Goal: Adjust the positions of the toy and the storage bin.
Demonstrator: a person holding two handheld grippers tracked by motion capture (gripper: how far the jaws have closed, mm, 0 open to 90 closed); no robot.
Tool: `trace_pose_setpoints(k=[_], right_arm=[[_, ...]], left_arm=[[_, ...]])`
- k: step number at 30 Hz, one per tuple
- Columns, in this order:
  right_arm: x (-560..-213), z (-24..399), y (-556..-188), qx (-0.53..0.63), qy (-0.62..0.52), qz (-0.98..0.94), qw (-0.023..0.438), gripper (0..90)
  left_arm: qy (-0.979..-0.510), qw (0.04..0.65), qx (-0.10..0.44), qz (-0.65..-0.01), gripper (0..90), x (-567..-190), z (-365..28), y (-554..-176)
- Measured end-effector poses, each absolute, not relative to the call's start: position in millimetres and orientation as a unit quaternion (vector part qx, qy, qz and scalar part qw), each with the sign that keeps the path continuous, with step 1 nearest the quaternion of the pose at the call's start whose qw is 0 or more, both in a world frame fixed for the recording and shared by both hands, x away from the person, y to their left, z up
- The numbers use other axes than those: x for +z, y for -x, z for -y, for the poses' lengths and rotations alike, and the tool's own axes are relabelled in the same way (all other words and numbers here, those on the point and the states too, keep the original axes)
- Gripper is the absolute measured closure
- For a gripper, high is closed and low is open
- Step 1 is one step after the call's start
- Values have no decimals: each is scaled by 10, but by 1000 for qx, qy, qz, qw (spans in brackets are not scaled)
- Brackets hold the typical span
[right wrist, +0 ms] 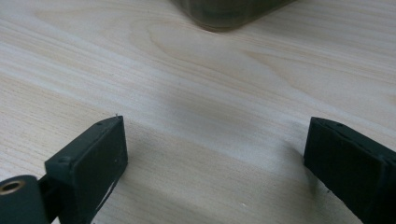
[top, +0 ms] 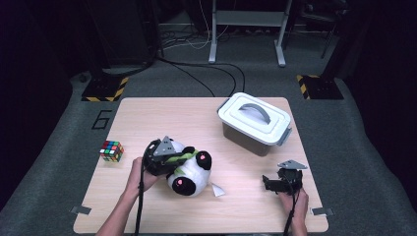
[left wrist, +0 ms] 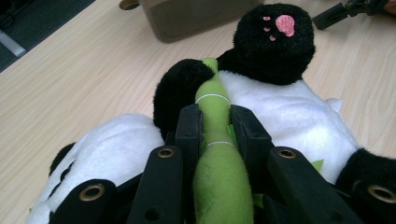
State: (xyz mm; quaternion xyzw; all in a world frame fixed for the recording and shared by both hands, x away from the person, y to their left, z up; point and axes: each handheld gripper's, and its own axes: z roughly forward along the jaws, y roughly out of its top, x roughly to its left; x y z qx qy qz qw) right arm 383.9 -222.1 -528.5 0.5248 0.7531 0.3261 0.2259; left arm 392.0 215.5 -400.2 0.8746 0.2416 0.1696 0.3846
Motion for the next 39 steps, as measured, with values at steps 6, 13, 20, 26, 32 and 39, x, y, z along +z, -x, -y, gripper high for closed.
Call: trace_pose_setpoints(k=[6, 13, 20, 26, 32, 39], right_arm=[[-5285, 2221, -3839, 326, -525, -753, 226, 53], [-5285, 2221, -3839, 326, -525, -753, 226, 54], [-5285, 2221, -3839, 326, -525, -753, 226, 54], [-5285, 2221, -3839, 326, -525, -753, 226, 54], [-5285, 2221, -3840, 326, -525, -753, 226, 54], [-5285, 2221, -3840, 326, -525, -753, 226, 54]], left_arm=[[-872, 387, 170, -246, 745, -3972, -2343, -3999], [-878, 375, 160, -252, 746, -3967, -2513, -4122], [-876, 378, 159, -255, 745, -3969, -2684, -4215], [-881, 378, 152, -240, 744, -3966, -2790, -4305], [-885, 383, 140, -225, 743, -3952, -2882, -4389], [-886, 382, 134, -226, 741, -3971, -3008, -4436]])
